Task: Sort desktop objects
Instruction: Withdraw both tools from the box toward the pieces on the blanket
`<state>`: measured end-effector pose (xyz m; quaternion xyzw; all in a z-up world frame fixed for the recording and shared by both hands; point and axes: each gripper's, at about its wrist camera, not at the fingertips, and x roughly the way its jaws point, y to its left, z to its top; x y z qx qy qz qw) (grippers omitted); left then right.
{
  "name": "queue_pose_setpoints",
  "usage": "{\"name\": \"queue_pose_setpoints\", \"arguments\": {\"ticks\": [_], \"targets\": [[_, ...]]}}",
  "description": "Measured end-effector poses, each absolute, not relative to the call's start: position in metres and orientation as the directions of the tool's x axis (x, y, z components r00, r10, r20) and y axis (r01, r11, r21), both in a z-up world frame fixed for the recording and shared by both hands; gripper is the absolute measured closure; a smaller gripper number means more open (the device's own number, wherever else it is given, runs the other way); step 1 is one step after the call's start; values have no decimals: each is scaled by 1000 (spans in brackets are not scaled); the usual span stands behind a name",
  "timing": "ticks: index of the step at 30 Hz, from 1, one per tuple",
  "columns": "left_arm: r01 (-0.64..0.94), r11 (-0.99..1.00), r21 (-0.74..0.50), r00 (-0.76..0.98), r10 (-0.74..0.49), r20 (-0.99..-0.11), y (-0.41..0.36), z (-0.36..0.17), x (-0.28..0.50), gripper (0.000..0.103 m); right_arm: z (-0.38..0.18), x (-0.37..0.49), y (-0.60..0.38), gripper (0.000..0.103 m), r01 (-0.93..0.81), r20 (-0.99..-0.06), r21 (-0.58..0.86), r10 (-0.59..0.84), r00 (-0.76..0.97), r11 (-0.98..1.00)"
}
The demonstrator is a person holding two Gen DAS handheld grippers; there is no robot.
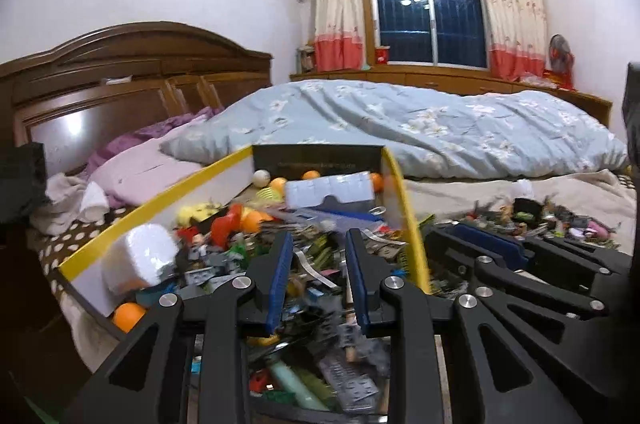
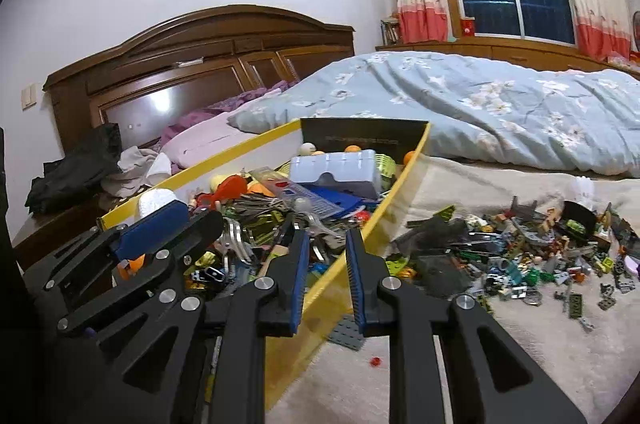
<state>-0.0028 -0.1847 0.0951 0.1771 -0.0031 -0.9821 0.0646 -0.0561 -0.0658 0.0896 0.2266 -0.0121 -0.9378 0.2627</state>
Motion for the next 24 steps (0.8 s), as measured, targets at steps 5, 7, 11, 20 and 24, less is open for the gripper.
{"name": "queue_pose_setpoints", "arguments": {"ticks": [5,7,11,20,24], "targets": [[-65,-997,-49,-919,79,-386,-179,105,-17,75,93,-65,-43,77,443,-438,162,-466,-769,-882],[-145,-982,-123,-890,184,-416,-182,105,-26,75,93,-70,-26,56,421,-451,186,-458,-766,-888],[-266,-937,-226,-792,346,-504,-169,98,-36,63,87,-66,10,29,415,-423,177,-450,-787,-892],[-267,-964,-9,-758,215,-616,-126,78,-26,63,20,-50,-14,47,743,-648,-86,-529,-547,-664],[-215,-976,25,-816,165,-554,-134,88,-21,64,16,-63,-34,47,794,-678,-54,-562,-474,-606]]}}
